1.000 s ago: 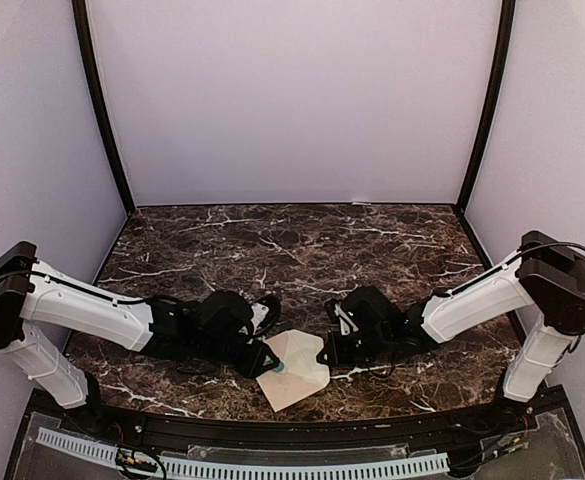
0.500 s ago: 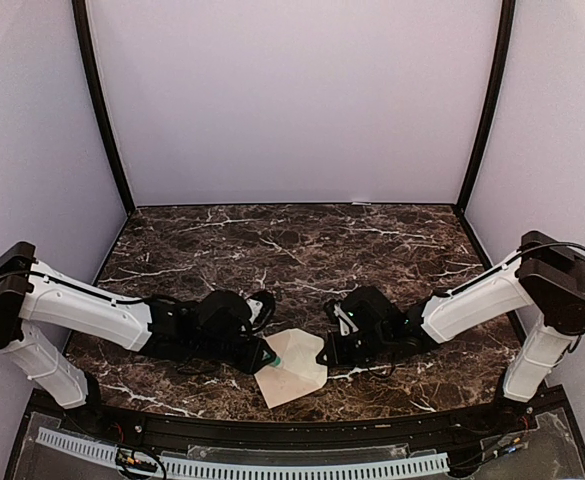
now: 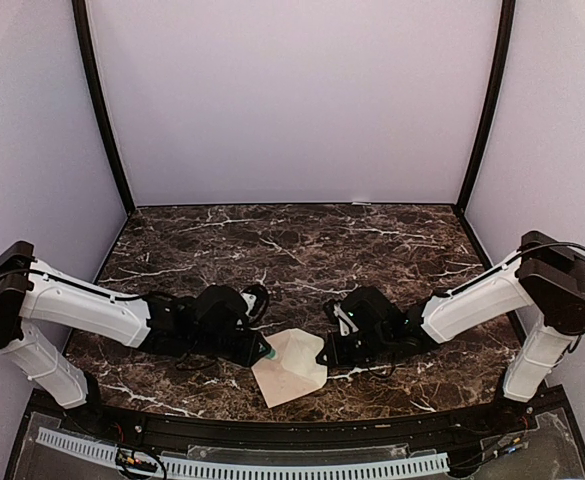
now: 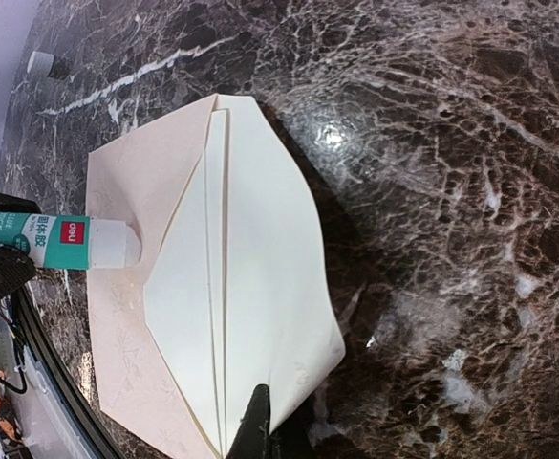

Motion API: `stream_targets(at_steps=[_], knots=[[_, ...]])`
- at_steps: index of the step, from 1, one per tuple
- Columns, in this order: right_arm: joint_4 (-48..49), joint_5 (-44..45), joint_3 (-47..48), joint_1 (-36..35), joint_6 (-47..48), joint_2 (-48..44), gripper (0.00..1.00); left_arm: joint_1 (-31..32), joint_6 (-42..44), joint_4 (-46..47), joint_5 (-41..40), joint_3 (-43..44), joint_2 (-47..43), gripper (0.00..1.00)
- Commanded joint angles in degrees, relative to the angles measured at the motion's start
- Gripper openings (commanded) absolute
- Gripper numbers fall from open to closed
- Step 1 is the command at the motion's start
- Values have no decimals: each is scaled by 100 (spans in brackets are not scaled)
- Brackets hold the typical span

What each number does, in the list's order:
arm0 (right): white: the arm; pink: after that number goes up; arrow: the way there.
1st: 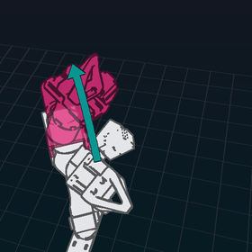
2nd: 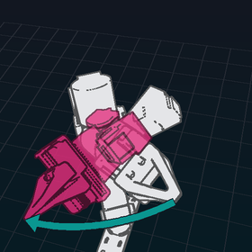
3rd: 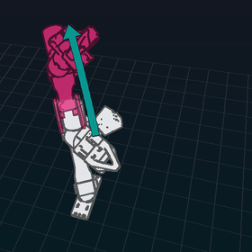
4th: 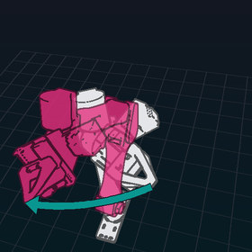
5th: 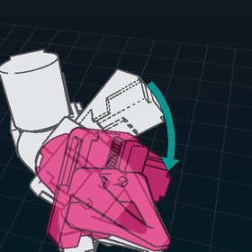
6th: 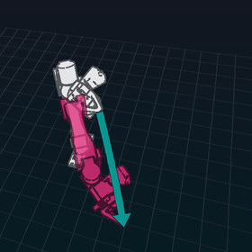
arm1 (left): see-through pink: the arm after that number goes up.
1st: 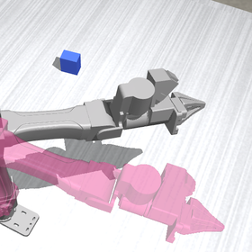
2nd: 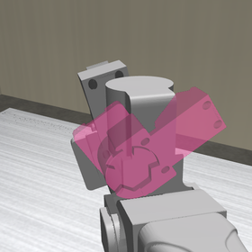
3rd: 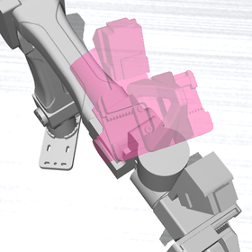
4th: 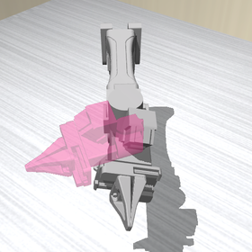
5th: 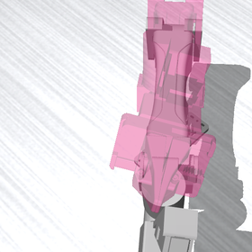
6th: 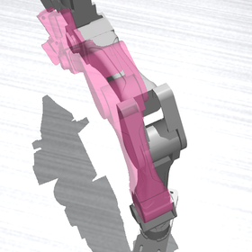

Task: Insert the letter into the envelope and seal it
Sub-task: Paint the envelope at the center of the board, then move the envelope to the center of the board.

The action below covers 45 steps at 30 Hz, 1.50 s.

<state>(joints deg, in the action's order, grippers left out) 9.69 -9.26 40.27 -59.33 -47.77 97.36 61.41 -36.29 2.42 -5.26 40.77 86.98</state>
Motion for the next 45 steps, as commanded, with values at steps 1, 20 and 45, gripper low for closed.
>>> stream_targets(at_steps=[1, 20, 45], knots=[[-72, -6, -72, -52, 66, 20, 0, -131, 34, -788, -303, -281, 48, 0], [-22, 78, -148, -33, 150, -569, 32, -954, 22, -753, 1098, -46, -1423, 0], [208, -118, -916, 974, 29, -1450, 44, -1809, -307, 665, 2490, -739, -2359, 0]])
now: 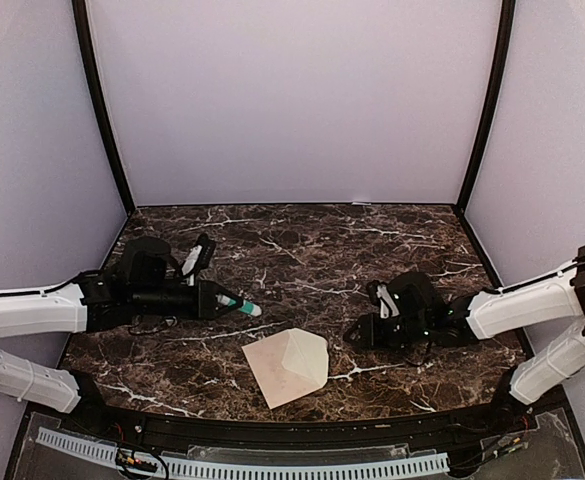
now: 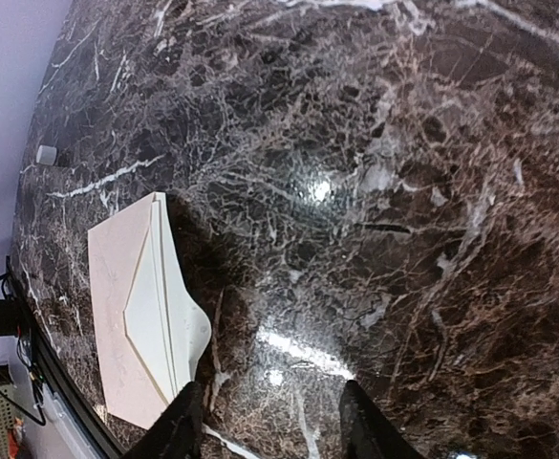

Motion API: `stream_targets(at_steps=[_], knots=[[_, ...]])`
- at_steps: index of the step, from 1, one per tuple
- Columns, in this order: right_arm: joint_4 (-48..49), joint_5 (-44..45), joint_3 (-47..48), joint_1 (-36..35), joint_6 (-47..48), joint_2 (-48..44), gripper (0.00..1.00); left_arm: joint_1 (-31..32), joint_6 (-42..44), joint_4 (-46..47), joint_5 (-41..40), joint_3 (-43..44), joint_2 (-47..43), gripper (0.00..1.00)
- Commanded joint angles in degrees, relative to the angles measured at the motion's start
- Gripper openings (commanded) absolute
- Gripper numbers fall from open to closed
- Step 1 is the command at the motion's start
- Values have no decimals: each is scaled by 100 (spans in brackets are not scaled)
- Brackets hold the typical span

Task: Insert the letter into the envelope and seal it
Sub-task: Move the envelope to the center of the board.

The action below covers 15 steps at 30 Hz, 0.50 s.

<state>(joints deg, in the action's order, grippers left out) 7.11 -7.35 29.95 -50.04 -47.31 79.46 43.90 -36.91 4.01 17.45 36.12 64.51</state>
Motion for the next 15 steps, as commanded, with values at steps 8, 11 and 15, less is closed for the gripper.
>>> stream_targets(at_steps=[8, 11, 15], knots=[[1488, -1231, 164, 31, -44, 971, 60, -68, -489, 1143, 381, -764, 104, 0], [1732, -1479, 222, -79, -81, 1236, 67, -70, -495, 1194, 370, -787, 145, 0], [1968, -1686, 336, -250, -126, 1543, 71, -67, -492, 1220, 352, -845, 303, 0]])
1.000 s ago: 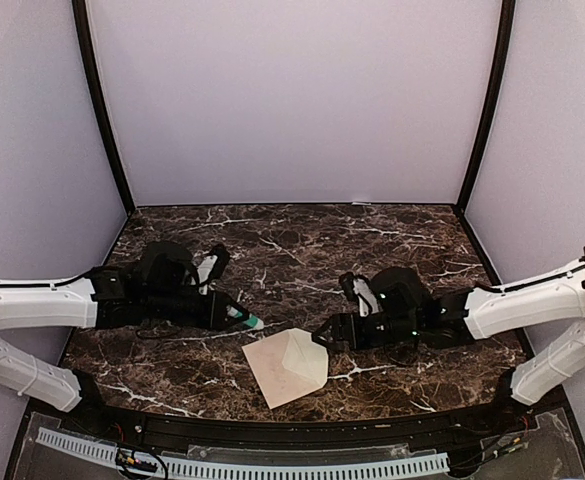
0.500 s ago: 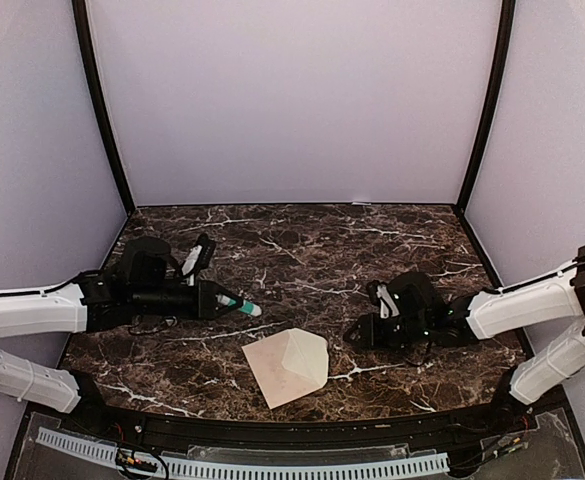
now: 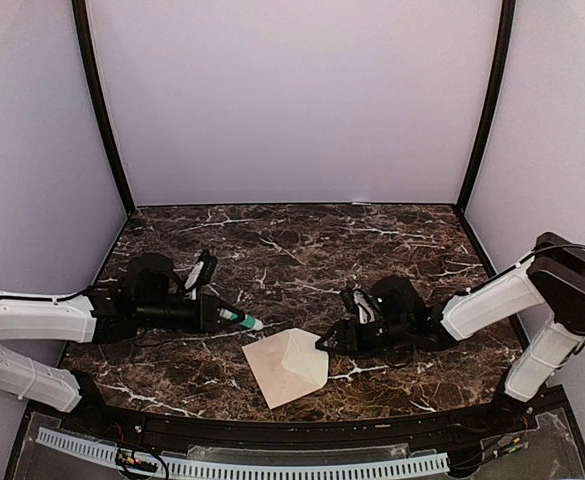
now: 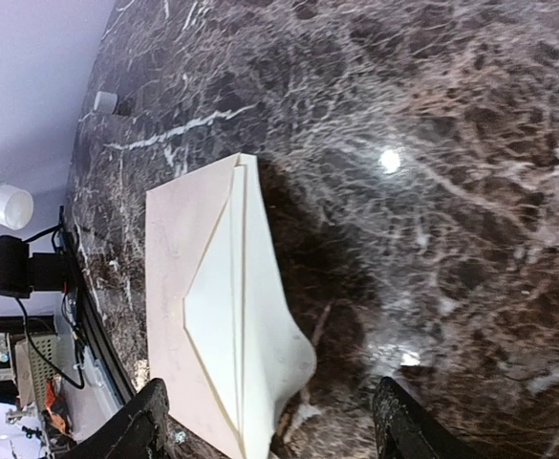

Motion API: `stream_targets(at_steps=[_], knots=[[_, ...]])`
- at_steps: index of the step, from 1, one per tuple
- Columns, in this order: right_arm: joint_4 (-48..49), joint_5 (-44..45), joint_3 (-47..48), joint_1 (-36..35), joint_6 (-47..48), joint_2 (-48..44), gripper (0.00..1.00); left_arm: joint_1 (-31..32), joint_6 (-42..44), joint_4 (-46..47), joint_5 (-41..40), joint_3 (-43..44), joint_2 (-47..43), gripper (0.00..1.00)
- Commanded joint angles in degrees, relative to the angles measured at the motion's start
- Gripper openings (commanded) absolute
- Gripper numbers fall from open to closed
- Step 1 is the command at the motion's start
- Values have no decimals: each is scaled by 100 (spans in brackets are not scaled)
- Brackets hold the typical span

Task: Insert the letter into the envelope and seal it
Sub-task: Move the envelope to the center of the board.

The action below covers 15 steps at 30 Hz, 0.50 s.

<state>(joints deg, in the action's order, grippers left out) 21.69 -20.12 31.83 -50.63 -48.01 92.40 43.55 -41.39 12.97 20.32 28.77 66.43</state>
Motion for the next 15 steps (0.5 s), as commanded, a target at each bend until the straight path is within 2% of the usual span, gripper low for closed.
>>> stream_targets(at_steps=[1, 15], knots=[[561, -455, 181, -219, -67, 297, 71, -38, -49, 389, 68, -164, 144, 0], [1160, -690, 280, -494, -91, 136, 69, -39, -78, 688, -98, -536, 547, 0]])
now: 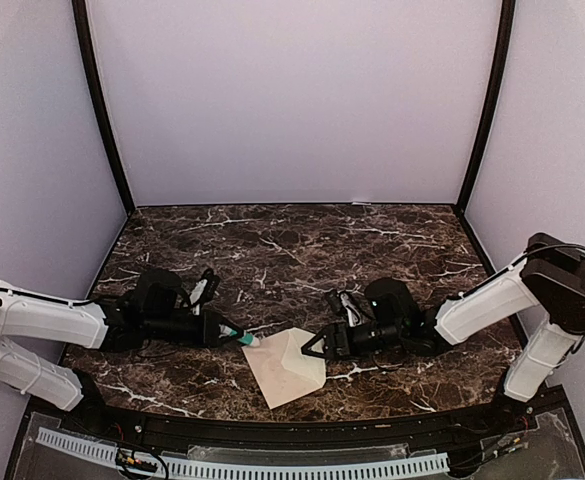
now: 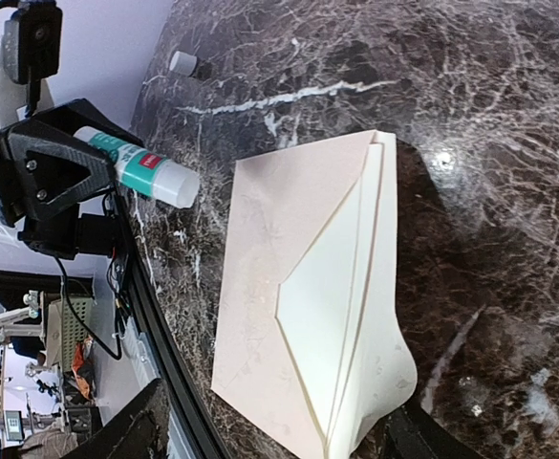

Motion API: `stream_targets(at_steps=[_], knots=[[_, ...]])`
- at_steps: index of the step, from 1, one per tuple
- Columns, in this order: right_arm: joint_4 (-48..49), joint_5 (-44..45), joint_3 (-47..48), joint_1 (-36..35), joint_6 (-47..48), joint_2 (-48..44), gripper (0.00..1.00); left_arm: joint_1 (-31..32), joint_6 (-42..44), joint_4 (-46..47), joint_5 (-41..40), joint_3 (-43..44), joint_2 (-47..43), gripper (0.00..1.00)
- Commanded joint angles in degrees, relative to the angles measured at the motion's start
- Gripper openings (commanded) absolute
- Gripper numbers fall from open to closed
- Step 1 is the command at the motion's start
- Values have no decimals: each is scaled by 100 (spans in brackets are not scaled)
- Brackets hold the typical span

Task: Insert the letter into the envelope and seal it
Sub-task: Move the envelope to the center of the board.

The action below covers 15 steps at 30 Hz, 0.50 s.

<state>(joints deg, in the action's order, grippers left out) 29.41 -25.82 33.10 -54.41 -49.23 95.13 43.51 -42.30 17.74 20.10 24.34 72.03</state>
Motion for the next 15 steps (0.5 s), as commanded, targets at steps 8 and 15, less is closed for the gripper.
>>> stream_targets(at_steps=[8, 15], knots=[[310, -97, 371, -396, 184, -111, 66, -32, 1, -82, -243, -48, -339, 0], [231, -32, 574, -589, 257, 41, 66, -29, -37, -264, -335, -22, -581, 0]])
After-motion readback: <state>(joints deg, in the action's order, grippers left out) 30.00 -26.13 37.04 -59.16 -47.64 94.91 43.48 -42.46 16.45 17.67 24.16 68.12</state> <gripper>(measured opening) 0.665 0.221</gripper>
